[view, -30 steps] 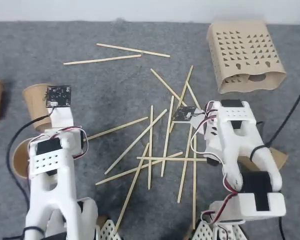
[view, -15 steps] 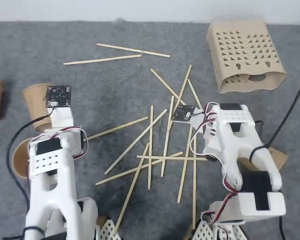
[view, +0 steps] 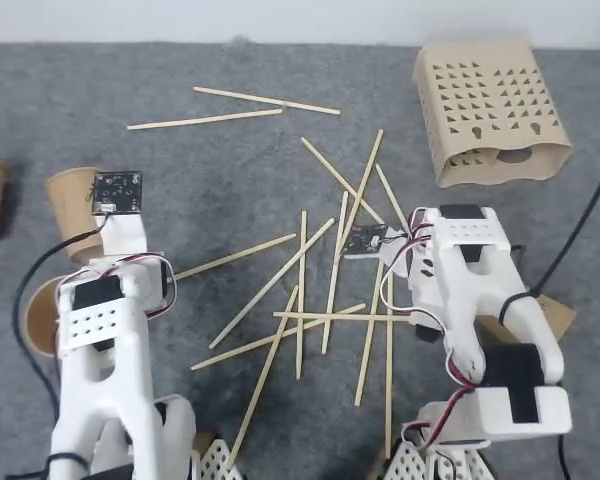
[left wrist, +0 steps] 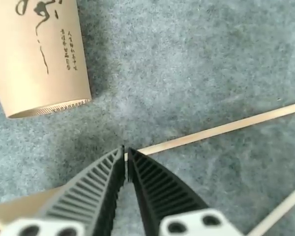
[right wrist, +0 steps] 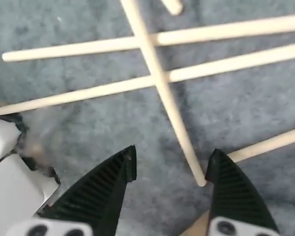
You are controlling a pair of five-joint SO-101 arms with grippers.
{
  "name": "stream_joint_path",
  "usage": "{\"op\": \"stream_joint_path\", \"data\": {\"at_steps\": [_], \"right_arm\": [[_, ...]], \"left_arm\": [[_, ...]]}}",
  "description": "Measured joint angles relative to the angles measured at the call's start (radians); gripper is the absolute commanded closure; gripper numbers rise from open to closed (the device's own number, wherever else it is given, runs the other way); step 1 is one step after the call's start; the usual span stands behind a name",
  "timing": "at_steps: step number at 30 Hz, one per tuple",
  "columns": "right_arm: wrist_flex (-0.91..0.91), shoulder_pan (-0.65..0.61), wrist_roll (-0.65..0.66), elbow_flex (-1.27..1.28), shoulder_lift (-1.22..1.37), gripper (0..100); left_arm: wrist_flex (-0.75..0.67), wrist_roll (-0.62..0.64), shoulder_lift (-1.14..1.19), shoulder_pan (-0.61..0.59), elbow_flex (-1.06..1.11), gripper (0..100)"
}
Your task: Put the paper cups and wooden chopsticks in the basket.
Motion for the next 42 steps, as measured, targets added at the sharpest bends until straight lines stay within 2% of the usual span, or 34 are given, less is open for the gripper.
{"op": "stream_joint_path", "data": {"at_steps": [9,15,34,42], "right_arm": [[-0.094,0.002,0.002,-0.026,0.103,77.4],[-0.103,0.015,0.002,-0.063,0.129,94.9],[-0.132,0.060,0.000,-0.061,0.140,99.1],[-0.069,0.060,-0.101,-0.152,-0.028,99.1]], "left_arm": [[0.000,0.000,0.000,0.000,0.000,99],[0.000,0.000,0.000,0.000,0.000,99],[0.000,0.000,0.000,0.000,0.000,99],[0.000,0.000,0.000,0.002,0.000,99]]}}
